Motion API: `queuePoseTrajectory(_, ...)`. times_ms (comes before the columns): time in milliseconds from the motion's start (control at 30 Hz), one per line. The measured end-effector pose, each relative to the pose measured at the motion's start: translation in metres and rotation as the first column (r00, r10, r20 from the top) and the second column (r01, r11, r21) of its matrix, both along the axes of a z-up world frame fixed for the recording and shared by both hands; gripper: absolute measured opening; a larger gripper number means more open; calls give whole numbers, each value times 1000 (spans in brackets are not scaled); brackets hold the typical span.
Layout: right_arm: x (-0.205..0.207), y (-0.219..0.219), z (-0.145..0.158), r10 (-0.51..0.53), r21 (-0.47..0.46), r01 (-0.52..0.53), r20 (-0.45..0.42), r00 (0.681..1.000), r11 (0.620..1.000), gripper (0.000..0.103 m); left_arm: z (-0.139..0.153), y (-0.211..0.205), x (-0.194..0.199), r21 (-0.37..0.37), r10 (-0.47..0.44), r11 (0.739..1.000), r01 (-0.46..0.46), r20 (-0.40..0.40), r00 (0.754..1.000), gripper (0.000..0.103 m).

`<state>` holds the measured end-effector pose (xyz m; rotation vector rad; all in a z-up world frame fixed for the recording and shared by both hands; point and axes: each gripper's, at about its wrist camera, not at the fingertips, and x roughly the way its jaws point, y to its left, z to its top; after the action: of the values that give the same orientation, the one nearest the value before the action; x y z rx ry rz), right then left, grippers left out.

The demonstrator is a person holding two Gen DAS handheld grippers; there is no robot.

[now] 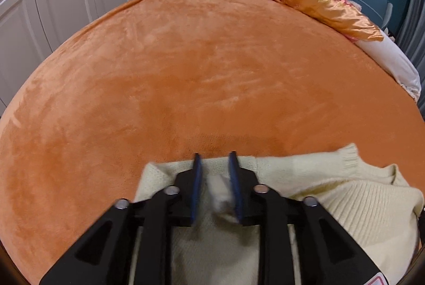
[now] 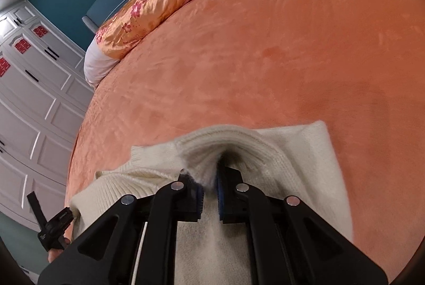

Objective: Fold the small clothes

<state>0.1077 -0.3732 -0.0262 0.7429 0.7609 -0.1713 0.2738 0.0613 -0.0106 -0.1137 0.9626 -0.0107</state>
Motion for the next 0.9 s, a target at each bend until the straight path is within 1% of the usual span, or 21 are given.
queuePoseTrajectory(33,1,-1,-1,1,3,-1,5,1000,1000,6,-1,1,2,1,7,1000,-7,-6,1000,39)
queuePoseTrajectory(67,2,-2,-2,3,9,-3,14,1000,1000,6,-2,3,4,-13,16,1000,-16,-12,1000,42)
queuePoseTrajectory(133,0,-3,-1,7,32,-8,34,999,999,10,2,13,7,-82,27,996,-28,-15,1000,46)
queuePoseTrajectory(200,-8,-8,6,4,75,-11,87,996,997,14,15,25,4,-140,53,989,-52,10,999,57)
queuePoseTrajectory(233,-15,-11,12,-3,101,-10,129,992,995,20,31,36,-4,-165,86,983,-75,60,995,63)
queuePoseTrajectory(267,-25,-16,21,-23,124,1,182,983,992,26,44,44,-9,-186,101,979,-81,101,990,64)
queuePoseTrajectory(300,-34,-20,29,-49,129,20,220,974,991,43,57,53,-16,-213,107,974,-75,142,984,65)
queuePoseTrajectory(333,-47,-26,40,-93,122,62,264,960,991,52,74,64,-24,-235,111,970,-66,183,977,73)
queuePoseTrajectory(367,-59,-32,52,-129,113,100,296,946,989,52,84,70,-29,-230,113,971,-67,193,975,74)
queuePoseTrajectory(400,-66,-36,58,-138,112,108,306,942,988,52,92,73,-33,-221,98,974,-54,192,976,74)
queuePoseTrajectory(433,-72,-40,63,-137,105,111,294,946,988,52,98,75,-37,-214,68,976,-27,184,981,74)
queuePoseTrajectory(467,-78,-41,68,-121,66,108,257,959,992,52,102,75,-44,-199,23,980,10,162,987,74)
queuePoseTrajectory(500,-83,-37,72,-92,5,93,215,972,996,52,103,71,-49,-176,-9,984,33,137,990,74)
queuePoseTrajectory(533,-86,-32,74,-69,-43,78,179,981,996,52,99,66,-60,-147,-61,986,75,93,994,74)
queuePoseTrajectory(567,-91,-24,74,-39,-103,52,125,991,993,52,94,63,-67,-137,-94,985,101,59,994,74)
queuePoseTrajectory(633,-106,-4,69,18,-197,-12,27,999,980,52,80,58,-87,-132,-140,982,137,-9,990,74)
queuePoseTrajectory(733,-129,17,55,54,-236,-66,-59,997,970,52,53,57,-128,-102,-142,986,132,-95,985,74)
queuePoseTrajectory(767,-138,24,48,65,-237,-84,-89,994,968,52,47,59,-135,-108,-133,987,121,-114,985,74)
queuePoseTrajectory(833,-149,31,37,70,-230,-96,-117,991,968,52,34,65,-147,-126,-102,989,83,-157,982,74)
queuePoseTrajectory(867,-156,33,33,62,-232,-91,-128,990,969,52,26,68,-151,-134,-84,989,59,-188,979,69)
queuePoseTrajectory(900,-161,34,30,56,-234,-88,-140,989,968,49,22,70,-153,-149,-83,987,53,-202,976,63)
